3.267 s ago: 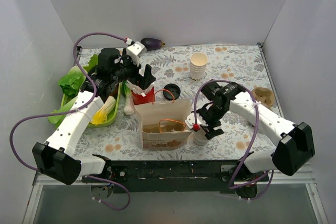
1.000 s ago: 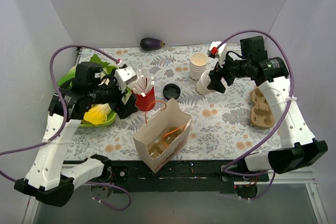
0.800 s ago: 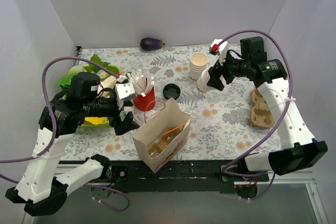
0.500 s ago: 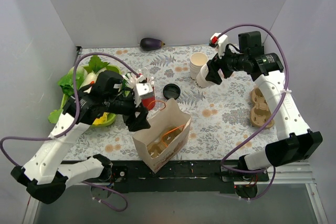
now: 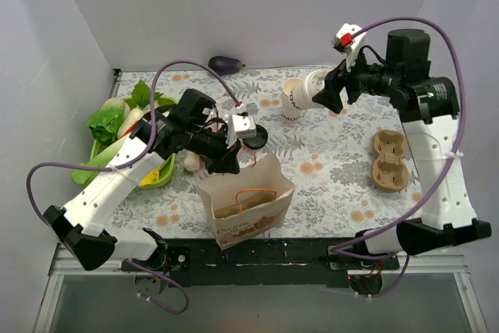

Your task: Pack the takeout coffee

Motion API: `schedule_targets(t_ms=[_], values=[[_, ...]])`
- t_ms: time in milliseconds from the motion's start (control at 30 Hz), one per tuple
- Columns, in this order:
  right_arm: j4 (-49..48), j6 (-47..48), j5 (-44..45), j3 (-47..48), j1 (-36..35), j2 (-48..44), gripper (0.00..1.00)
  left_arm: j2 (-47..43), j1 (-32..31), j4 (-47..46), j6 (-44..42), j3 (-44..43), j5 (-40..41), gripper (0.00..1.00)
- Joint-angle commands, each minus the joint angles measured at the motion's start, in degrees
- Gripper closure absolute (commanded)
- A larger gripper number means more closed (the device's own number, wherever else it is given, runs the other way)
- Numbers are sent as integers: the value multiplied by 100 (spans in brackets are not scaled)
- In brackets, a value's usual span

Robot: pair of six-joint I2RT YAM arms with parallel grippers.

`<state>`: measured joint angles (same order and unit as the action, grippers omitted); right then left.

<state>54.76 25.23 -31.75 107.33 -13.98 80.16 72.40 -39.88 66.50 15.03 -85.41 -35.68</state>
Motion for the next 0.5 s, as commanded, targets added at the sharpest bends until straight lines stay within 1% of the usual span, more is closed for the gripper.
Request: schedule_targets(t_ms=[0,100,133,233,333,467], values=[[44,-53,-281,780,27,-597,99,371,-20,48,-430,-248,-545,100],[-141,-142,316,1096,35,-755,99,625,-20,-163,-553,-301,-572,100],[-193,-142,379,1132,27,-808,99,704,-29,-216,-623,-345,-572,100],[-413,-247,389,1281,35,-949,99,1170,-20,-374,-641,-660,-624,100],[-405,-370,441,1440,35,-993,99,1557,-20,-515,-633,-969,-721,100],[-282,-160,476,1440,36,-1151,99,1935,-20,-866,-545,-1259,-861,100]])
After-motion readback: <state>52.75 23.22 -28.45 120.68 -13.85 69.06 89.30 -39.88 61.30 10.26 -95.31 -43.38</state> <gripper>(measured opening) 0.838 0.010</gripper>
